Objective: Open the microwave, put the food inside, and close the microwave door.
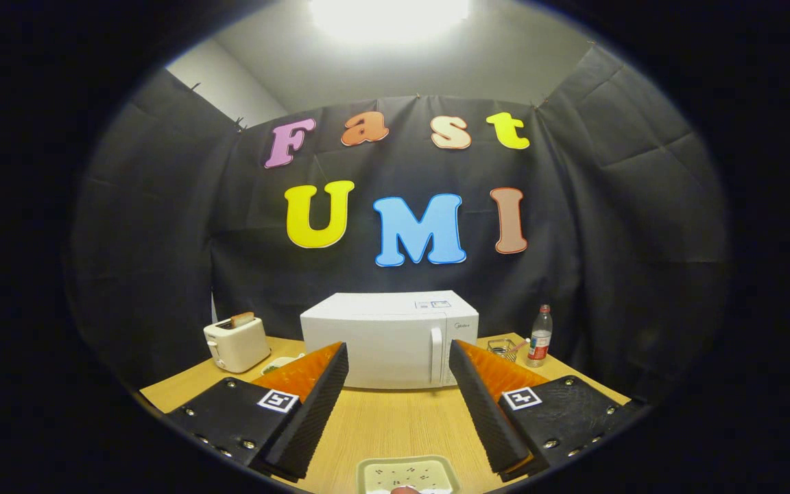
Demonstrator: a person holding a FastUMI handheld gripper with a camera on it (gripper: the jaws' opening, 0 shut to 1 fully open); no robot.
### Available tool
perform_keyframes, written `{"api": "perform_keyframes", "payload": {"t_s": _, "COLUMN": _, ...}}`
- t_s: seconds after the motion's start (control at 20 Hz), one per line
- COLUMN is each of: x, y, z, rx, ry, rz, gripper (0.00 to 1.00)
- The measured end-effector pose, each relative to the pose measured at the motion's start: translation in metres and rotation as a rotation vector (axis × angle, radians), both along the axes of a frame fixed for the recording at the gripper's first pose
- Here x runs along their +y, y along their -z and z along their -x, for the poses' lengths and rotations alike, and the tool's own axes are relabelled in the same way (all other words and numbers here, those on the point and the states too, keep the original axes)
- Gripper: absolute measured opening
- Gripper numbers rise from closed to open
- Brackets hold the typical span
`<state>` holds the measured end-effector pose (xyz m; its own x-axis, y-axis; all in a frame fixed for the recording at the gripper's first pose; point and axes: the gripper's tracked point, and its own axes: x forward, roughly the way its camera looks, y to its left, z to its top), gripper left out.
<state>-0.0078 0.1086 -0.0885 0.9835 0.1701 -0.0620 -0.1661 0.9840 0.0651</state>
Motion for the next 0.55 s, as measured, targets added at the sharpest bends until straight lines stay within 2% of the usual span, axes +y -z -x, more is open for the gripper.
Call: {"api": "perform_keyframes", "payload": {"t_s": 0.55, "x": -0.013, "y": 0.0, "z": 0.005, "rx": 0.006, "ry": 0.009, "rz": -0.001, "gripper": 0.93}}
